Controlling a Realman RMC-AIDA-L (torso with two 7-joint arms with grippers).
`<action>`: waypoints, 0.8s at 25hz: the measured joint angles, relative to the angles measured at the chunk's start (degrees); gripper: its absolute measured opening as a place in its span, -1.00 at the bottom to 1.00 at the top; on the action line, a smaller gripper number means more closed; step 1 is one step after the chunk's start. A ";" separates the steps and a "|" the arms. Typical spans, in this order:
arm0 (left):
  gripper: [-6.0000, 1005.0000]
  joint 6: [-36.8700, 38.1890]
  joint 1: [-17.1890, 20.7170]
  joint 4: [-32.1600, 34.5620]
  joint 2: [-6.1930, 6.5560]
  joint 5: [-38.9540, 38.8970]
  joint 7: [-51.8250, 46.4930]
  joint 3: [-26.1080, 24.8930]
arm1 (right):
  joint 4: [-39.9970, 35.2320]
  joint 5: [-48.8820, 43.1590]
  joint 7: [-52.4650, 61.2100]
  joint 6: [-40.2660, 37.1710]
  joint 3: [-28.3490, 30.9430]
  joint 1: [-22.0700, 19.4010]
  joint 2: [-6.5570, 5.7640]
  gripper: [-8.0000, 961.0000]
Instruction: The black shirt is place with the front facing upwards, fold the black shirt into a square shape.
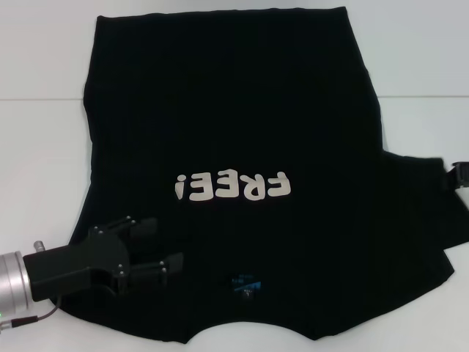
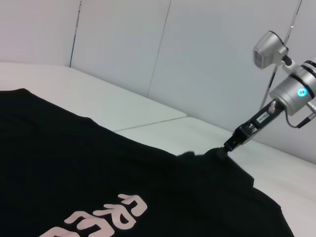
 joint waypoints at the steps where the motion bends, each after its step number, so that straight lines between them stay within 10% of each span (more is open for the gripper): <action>1: 0.80 0.00 0.03 0.00 0.00 0.00 0.00 0.06 | -0.16 0.15 -0.14 -0.14 0.73 -0.28 -0.41 -0.95; 20: 0.80 -0.03 -0.29 0.02 0.00 0.18 -0.38 0.31 | -8.88 9.69 -3.48 -7.77 1.89 -2.78 -2.36 -0.93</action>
